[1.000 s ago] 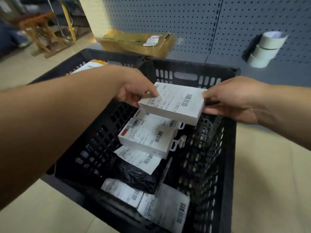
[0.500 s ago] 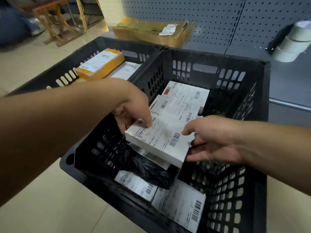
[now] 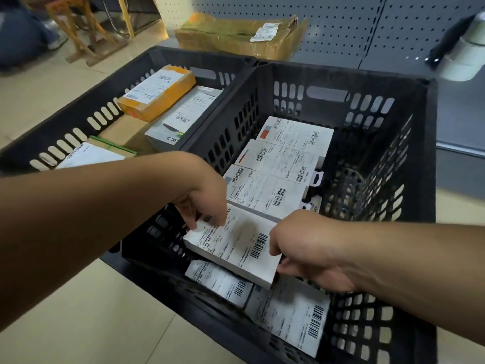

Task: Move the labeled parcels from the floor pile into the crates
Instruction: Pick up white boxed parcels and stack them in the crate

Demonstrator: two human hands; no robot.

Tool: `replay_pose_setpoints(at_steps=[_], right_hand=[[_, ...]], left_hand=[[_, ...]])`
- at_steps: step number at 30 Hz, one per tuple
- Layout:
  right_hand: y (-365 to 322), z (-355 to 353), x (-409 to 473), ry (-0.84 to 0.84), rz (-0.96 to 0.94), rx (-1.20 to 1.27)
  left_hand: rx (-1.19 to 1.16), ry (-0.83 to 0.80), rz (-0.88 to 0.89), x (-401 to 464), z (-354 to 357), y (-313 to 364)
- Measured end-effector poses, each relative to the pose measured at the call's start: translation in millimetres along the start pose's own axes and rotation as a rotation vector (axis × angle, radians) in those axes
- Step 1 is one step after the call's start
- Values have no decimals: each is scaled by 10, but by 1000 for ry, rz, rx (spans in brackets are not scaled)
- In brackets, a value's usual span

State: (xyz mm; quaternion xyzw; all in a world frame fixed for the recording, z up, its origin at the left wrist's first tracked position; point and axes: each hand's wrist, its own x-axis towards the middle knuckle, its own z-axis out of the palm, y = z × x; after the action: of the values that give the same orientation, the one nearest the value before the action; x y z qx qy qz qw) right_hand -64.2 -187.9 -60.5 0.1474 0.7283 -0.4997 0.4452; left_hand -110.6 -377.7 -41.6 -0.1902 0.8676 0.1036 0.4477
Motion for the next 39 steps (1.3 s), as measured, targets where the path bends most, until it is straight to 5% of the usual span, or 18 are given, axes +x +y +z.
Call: replay_pose_setpoints(at_steps=[5, 14, 25, 28, 39], right_hand=[[-23, 65, 102, 3, 2, -79], [-90, 152, 148, -37, -10, -210], [-38, 185, 189, -133, -67, -513], [-70, 133, 200, -171, -76, -562], [-329, -447, -62, -40, -128, -245]], left_hand=[[23, -2, 27, 115, 70, 23], [575, -16, 199, 33, -5, 102], [478, -212, 192, 30, 57, 95], [408, -97, 188, 50, 56, 126], [156, -90, 171, -236, -250, 345]])
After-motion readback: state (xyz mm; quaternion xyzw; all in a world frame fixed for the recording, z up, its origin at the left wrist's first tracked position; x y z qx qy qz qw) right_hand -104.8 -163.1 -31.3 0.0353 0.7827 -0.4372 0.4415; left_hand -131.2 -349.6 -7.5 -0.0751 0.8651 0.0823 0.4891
